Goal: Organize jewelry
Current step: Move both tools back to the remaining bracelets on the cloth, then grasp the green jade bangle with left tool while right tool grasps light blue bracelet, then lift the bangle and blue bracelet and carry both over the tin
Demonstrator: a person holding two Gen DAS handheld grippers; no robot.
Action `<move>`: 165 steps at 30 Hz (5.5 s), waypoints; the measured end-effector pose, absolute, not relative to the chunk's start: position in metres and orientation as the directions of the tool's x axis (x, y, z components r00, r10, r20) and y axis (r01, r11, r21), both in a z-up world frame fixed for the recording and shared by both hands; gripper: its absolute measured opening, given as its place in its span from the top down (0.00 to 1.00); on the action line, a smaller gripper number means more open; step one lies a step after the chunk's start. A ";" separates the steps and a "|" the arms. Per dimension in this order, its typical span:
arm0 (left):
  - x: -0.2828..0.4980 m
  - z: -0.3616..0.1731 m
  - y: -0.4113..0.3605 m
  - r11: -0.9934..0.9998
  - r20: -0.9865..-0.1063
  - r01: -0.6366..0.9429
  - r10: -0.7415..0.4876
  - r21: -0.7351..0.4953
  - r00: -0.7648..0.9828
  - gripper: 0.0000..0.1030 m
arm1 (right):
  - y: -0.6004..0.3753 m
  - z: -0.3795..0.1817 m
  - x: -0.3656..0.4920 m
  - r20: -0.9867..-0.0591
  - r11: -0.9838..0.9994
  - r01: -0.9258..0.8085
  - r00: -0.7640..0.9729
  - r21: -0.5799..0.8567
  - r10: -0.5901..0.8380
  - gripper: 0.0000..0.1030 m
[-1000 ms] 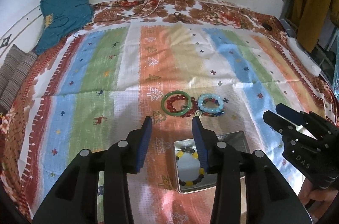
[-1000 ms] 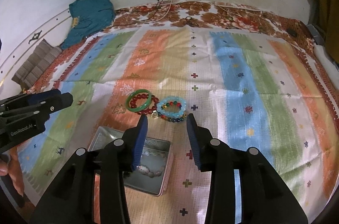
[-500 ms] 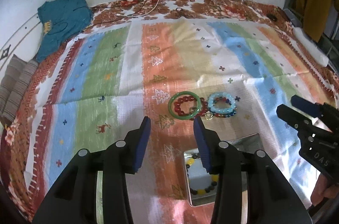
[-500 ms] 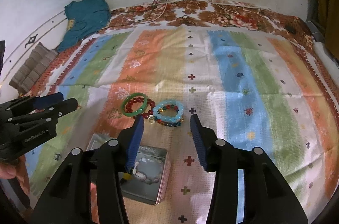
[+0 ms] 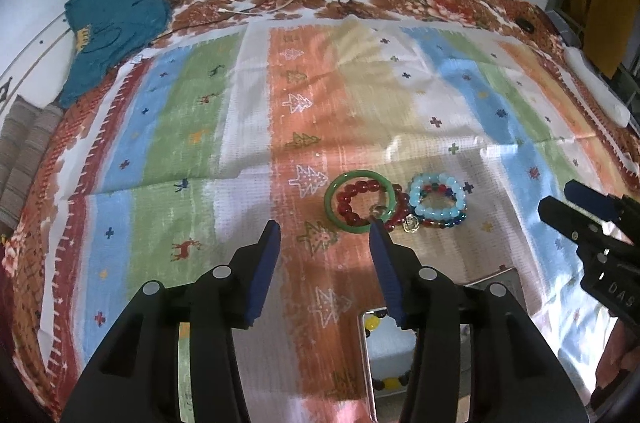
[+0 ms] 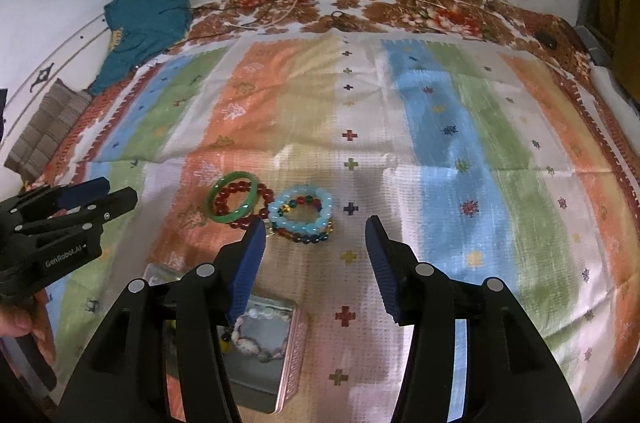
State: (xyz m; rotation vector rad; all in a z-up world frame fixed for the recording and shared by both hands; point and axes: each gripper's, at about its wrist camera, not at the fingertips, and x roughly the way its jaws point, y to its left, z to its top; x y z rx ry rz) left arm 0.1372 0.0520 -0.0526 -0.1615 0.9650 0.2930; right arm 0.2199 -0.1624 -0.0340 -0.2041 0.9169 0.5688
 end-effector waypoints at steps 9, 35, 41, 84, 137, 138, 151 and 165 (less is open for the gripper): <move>0.155 -0.069 0.056 0.952 -0.848 -0.307 0.162 -0.001 0.505 0.55 | -0.154 -0.052 0.241 -0.825 0.846 -0.531 0.450 0.060 0.341 0.48; 0.197 -0.129 0.092 0.945 -0.925 -0.322 0.079 -0.048 0.371 0.54 | -0.129 -0.105 0.283 -0.910 0.850 -0.521 0.315 0.072 0.270 0.47; 0.205 -0.139 0.096 0.945 -0.933 -0.323 0.066 -0.055 0.353 0.54 | -0.119 -0.113 0.288 -0.918 0.843 -0.534 0.302 0.061 0.258 0.47; 0.211 -0.134 0.084 0.950 -0.921 -0.309 0.152 0.036 0.358 0.94 | -0.112 -0.111 0.286 -0.903 0.799 -0.600 0.324 0.034 0.281 0.88; 0.136 -0.029 0.037 0.957 -0.818 -0.285 0.121 -0.054 0.562 0.93 | -0.138 -0.012 0.202 -0.716 0.762 -0.647 0.543 -0.024 0.439 0.88; 0.135 -0.027 0.035 0.958 -0.815 -0.284 0.126 -0.048 0.565 0.93 | -0.139 -0.011 0.200 -0.714 0.762 -0.647 0.544 -0.024 0.440 0.88; 0.115 -0.012 0.017 0.966 -0.787 -0.259 0.151 -0.011 0.599 0.93 | -0.151 0.002 0.172 -0.691 0.751 -0.660 0.545 -0.004 0.475 0.88; 0.095 -0.008 0.013 0.963 -0.779 -0.269 0.158 -0.014 0.606 0.93 | -0.159 0.007 0.148 -0.683 0.744 -0.668 0.550 -0.015 0.480 0.88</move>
